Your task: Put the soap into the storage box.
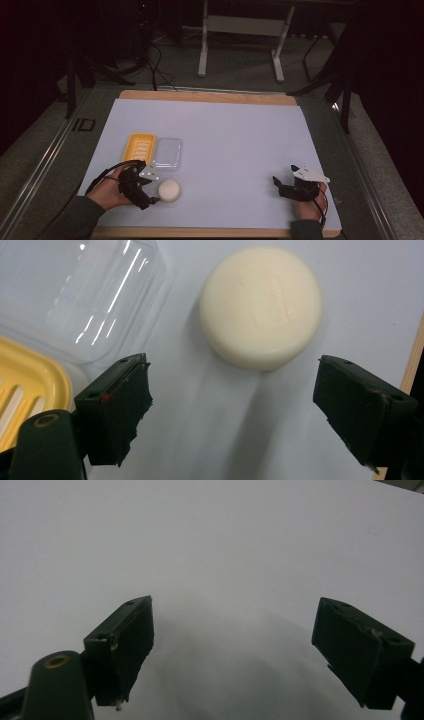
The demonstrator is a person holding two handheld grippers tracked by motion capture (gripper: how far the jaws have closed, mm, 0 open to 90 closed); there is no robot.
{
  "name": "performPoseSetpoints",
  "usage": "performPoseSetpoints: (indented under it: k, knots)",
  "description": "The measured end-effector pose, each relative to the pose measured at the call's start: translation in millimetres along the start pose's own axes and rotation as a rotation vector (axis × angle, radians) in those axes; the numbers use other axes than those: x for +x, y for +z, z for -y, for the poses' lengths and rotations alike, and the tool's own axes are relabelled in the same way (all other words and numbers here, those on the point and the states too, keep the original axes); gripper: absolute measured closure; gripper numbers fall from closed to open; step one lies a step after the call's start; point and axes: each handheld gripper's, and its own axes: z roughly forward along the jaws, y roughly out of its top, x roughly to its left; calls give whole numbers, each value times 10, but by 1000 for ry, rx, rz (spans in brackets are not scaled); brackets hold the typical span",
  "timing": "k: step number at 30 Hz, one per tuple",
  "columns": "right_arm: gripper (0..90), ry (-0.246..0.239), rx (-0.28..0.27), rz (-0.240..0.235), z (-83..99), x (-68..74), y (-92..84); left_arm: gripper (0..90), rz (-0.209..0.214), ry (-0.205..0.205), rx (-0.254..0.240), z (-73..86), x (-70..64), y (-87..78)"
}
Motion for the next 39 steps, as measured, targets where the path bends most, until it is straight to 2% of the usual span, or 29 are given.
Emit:
performPoseSetpoints:
  k: [16, 39]
  knots:
    - [169, -1, 0, -1, 0, 2, 0, 154, 14, 63, 69, -190, -23, 118]
    - [169, -2, 0, -3, 0, 1, 0, 154, 36, 95, 114, -322, -32, 249]
